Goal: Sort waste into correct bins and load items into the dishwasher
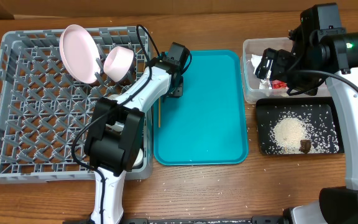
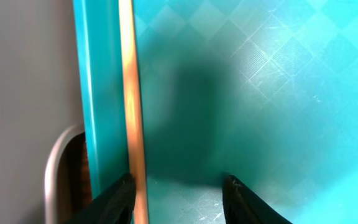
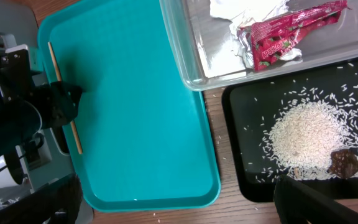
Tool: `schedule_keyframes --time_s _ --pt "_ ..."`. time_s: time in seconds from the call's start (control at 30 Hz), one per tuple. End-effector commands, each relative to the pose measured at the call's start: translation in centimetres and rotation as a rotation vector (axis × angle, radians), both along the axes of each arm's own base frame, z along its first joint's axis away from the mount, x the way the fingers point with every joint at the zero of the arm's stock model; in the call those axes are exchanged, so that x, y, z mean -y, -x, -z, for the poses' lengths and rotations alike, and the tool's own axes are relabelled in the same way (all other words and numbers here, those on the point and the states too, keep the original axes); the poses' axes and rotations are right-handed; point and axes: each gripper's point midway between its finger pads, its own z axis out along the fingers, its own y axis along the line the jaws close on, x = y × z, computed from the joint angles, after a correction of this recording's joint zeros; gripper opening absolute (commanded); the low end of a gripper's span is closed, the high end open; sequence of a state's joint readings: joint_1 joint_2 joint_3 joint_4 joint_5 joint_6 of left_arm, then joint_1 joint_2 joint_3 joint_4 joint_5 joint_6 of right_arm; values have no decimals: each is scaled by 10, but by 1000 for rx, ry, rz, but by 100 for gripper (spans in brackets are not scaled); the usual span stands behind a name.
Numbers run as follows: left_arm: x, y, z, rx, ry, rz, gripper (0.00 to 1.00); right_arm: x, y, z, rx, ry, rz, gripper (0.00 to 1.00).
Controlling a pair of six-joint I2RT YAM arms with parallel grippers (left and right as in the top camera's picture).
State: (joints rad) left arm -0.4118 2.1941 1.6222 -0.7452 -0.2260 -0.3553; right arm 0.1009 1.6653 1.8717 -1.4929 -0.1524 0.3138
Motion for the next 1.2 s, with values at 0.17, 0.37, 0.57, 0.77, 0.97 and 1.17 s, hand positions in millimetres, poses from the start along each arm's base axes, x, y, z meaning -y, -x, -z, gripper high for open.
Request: schedule_keyframes --time_s 0.17,0.37,0.57,0.77,0.97,1.17 --pt "-1 13 15 -54 2 16 43 0 0 -1 6 5 0 100" --pt "-6 18 19 -65 -19 2 43 0 0 -1 6 5 0 100" --pt "-8 22 20 -75 -17 -35 43 0 0 -1 6 5 0 100" --pt "-7 31 25 -110 -5 -42 39 0 0 -1 6 5 0 100" --pt "-7 53 45 -176 22 -34 38 0 0 -1 6 5 0 100" --pt "-1 71 64 -227 77 -24 29 0 0 -1 6 5 0 100"
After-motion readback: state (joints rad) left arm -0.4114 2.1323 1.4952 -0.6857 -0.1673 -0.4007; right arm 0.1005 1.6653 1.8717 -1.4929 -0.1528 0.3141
